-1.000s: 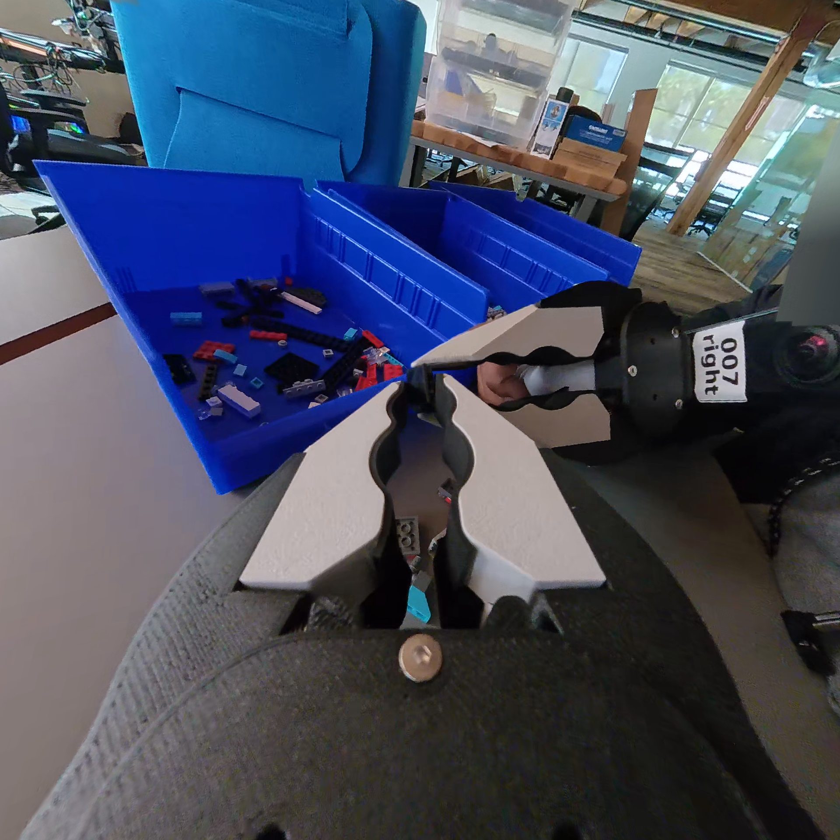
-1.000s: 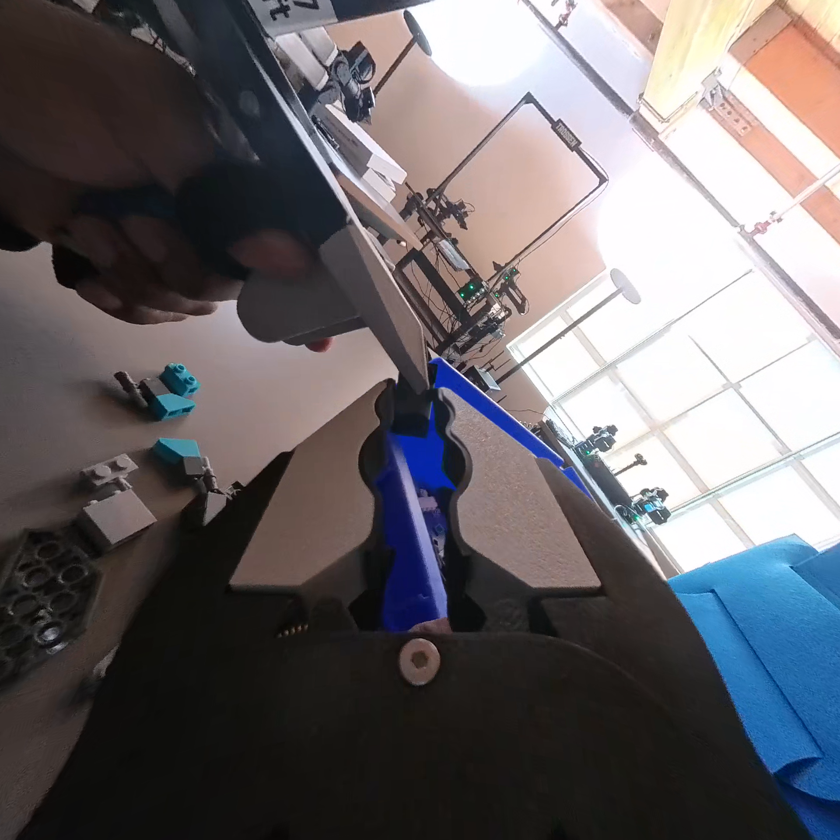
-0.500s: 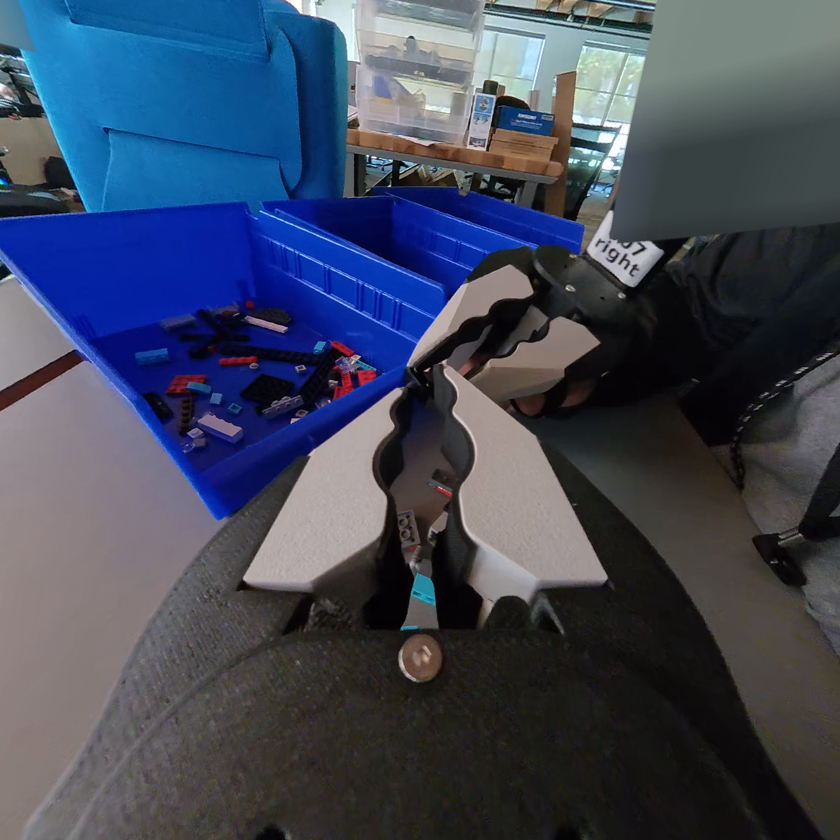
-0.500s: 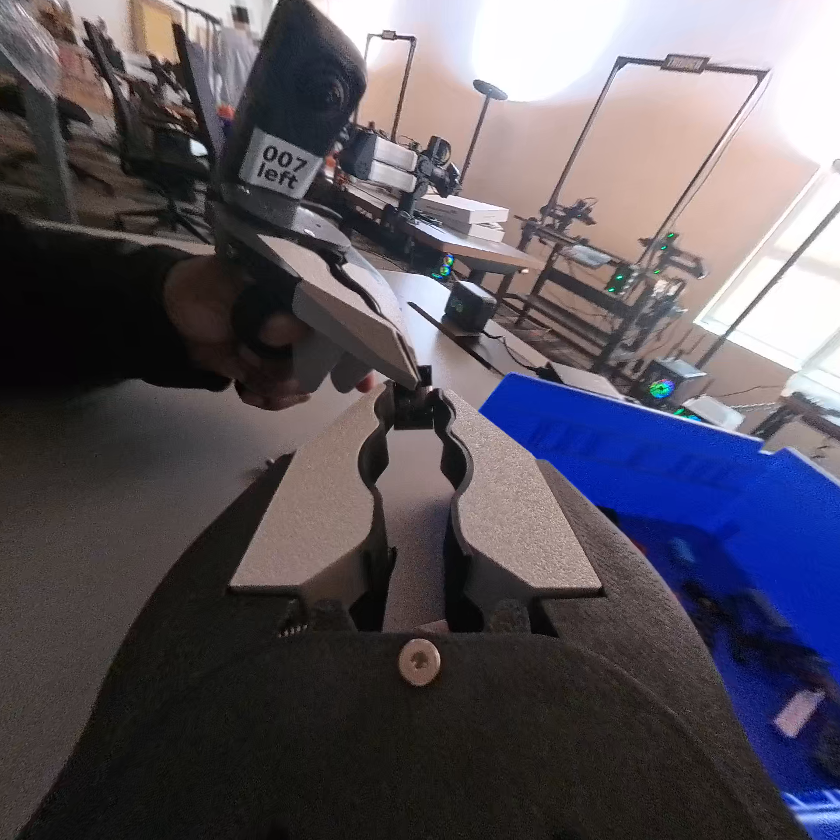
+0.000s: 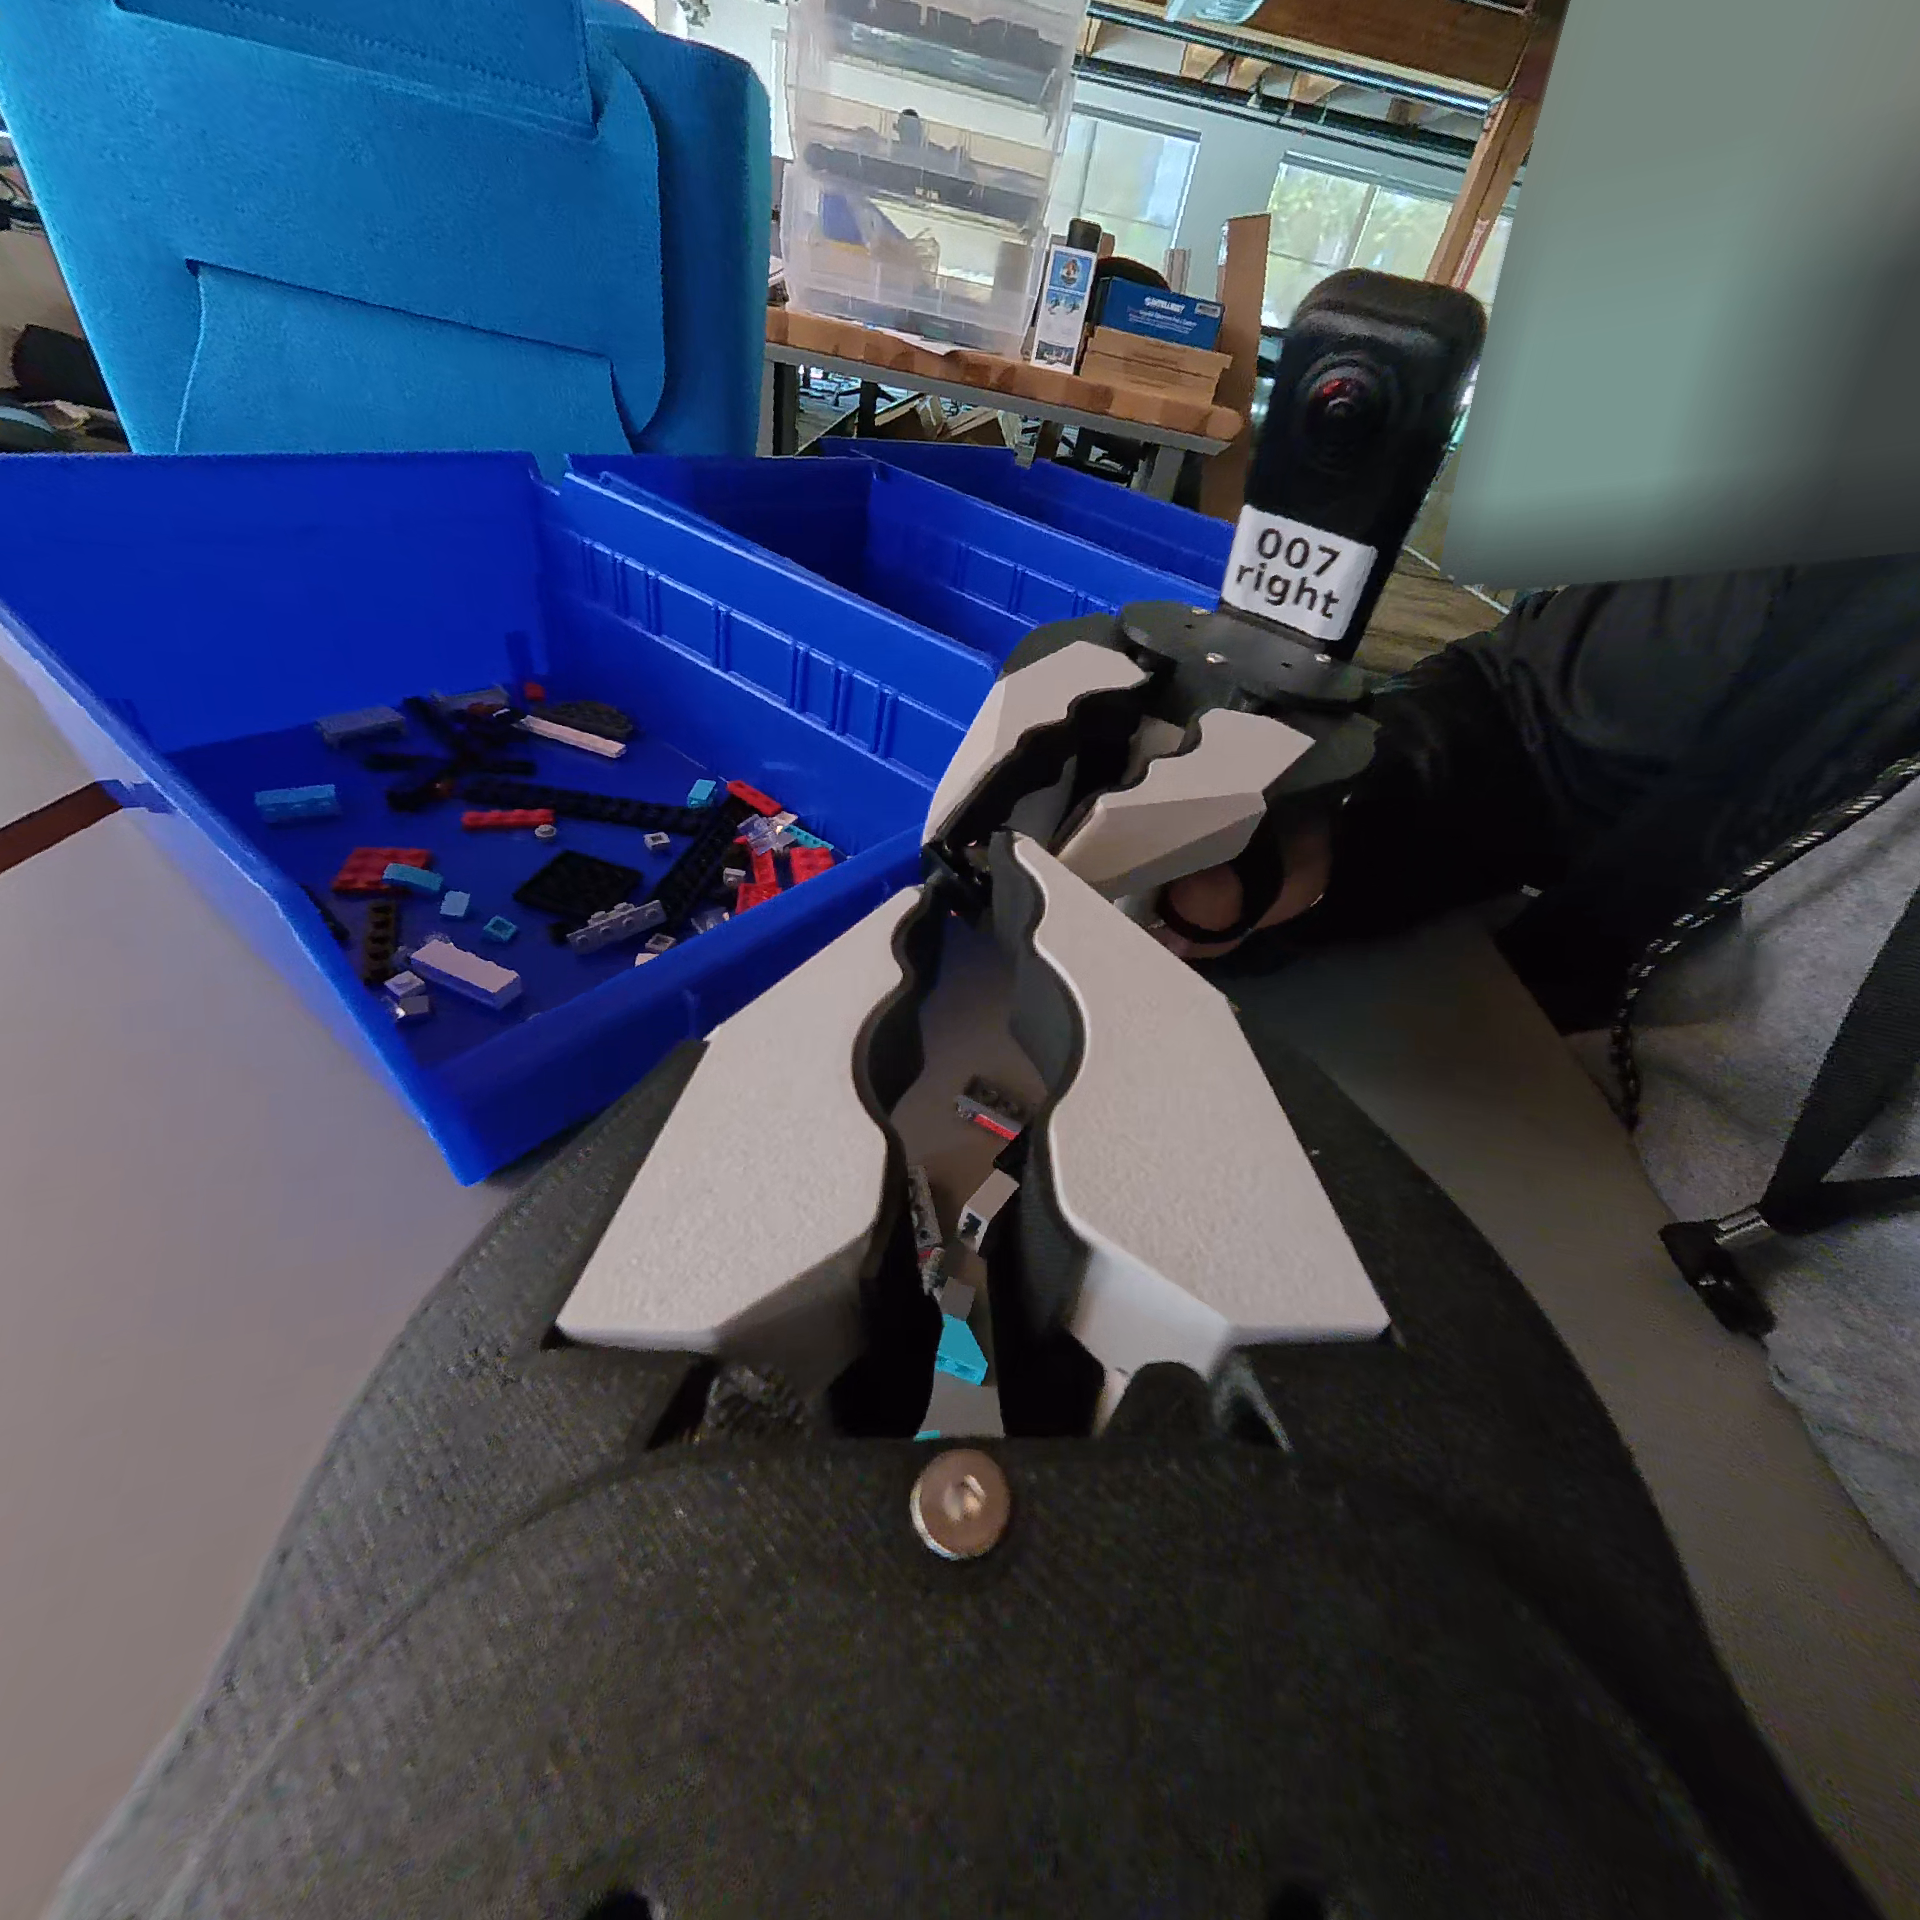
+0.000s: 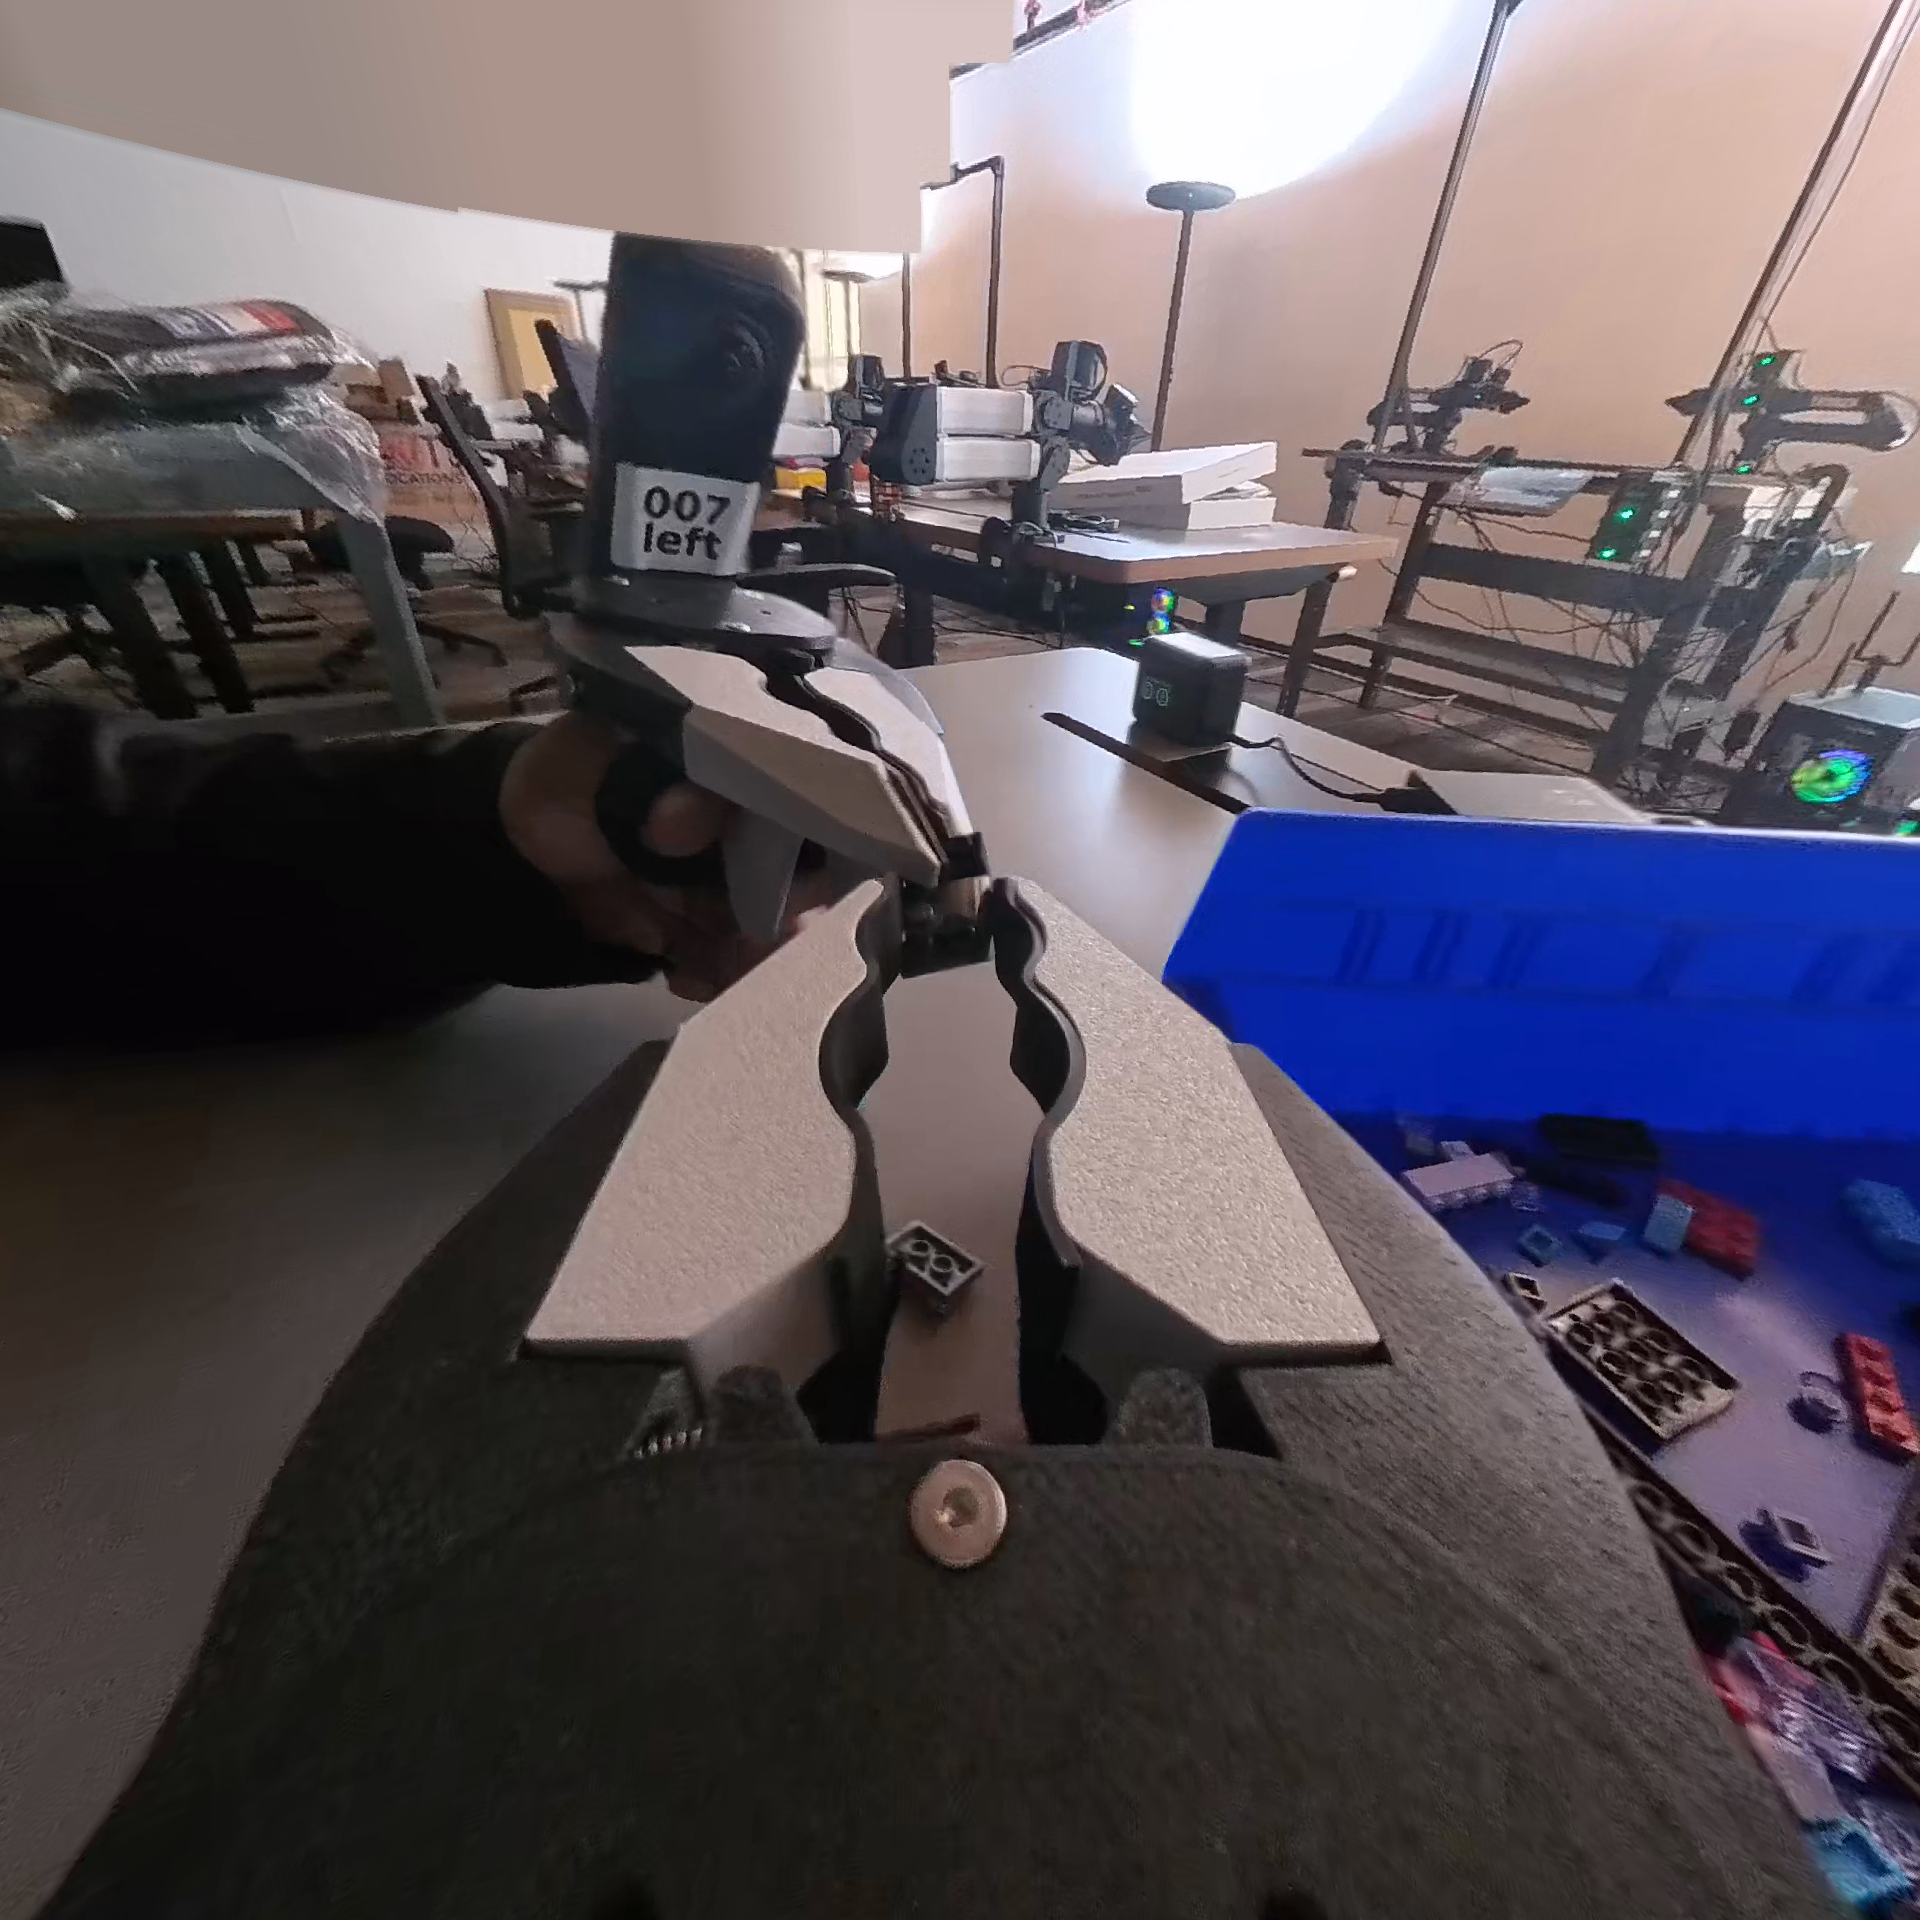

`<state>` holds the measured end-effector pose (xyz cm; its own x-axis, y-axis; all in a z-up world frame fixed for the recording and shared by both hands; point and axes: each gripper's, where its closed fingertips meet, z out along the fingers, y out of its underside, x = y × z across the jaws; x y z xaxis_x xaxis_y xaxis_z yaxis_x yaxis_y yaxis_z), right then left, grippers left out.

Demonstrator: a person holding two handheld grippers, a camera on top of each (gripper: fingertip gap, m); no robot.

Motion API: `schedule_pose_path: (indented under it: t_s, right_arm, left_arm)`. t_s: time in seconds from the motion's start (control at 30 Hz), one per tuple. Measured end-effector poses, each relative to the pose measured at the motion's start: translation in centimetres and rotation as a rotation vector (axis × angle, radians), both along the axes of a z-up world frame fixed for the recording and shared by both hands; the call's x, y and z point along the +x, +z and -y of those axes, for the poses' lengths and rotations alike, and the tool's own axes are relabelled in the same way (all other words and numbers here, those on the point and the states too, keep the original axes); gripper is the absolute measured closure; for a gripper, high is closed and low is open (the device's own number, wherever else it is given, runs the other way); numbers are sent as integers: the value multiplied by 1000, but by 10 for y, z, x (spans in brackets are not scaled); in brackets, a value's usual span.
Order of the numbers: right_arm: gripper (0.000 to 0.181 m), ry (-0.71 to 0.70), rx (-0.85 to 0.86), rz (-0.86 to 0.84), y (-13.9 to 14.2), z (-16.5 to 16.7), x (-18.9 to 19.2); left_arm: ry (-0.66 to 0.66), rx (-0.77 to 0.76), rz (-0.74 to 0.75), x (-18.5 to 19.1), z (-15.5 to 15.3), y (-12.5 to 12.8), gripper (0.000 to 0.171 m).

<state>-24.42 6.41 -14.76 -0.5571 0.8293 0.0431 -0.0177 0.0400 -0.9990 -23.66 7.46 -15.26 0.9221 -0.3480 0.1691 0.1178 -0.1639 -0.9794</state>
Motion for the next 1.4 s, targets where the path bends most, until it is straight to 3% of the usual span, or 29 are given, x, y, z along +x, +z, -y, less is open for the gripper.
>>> schedule_pose_path:
  t_s: [0.2, 0.43, 0.67, 0.8, 1.2, 1.4]
  right_arm:
    - [163, -113, 201, 29, -26, -4, -10]
    - [154, -163, 190, 172, -44, -18, -18]
    - [153, -182, 242, 218, -54, -20, -20]
    - [153, -185, 249, 224, -55, -20, -20]
    - [154, -182, 250, 233, -57, -20, -20]
    - [154, -181, 249, 233, -57, -20, -20]
  left_arm:
    - [35, -156, 18, -10, -2, -25, 159]
    - [160, -447, -19, -40, 8, -74, 159]
    - [210, -593, -101, -48, 14, -102, 159]
    - [206, -599, -83, -45, 14, -105, 157]
    - [222, -594, -50, -49, 12, -103, 122]
    - [225, -565, 8, -51, 11, -98, 120]
